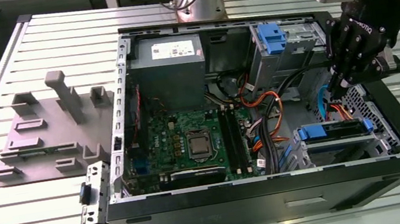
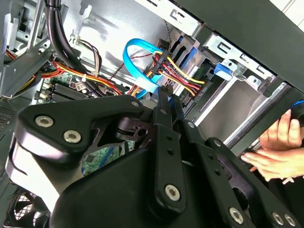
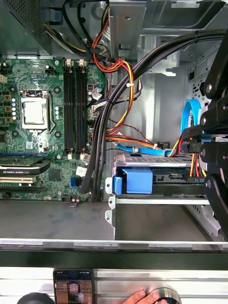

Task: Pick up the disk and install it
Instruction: 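Insert the second disk wire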

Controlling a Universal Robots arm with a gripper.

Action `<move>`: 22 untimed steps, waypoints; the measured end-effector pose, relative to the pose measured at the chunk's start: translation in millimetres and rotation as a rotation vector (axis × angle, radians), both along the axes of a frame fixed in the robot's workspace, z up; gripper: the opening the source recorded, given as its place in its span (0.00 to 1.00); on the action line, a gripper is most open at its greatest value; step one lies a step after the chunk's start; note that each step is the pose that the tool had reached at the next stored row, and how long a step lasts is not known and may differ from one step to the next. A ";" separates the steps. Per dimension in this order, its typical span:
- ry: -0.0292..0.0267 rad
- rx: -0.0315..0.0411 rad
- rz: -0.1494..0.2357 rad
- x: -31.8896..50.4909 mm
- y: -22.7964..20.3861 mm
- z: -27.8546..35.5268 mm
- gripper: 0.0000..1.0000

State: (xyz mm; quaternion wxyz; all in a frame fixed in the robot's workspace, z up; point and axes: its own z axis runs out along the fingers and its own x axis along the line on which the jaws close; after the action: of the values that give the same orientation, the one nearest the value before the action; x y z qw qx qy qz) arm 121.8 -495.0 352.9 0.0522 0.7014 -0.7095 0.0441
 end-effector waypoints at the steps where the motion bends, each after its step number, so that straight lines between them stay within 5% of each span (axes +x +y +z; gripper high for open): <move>1: 0.0000 0.0000 0.000 0.0 0.0 0.0 0.16; 14: -0.0016 0.0013 0.000 -1.8 -4.9 -0.5 0.16; 19: -0.0019 0.0200 0.000 -9.3 -9.5 -1.7 0.16; 22: -0.0022 0.0354 0.000 -10.7 -16.1 -3.1 0.16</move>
State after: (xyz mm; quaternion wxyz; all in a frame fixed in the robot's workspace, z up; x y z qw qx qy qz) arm 111.1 -511.0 349.8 0.0389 0.7022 -0.7102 0.0323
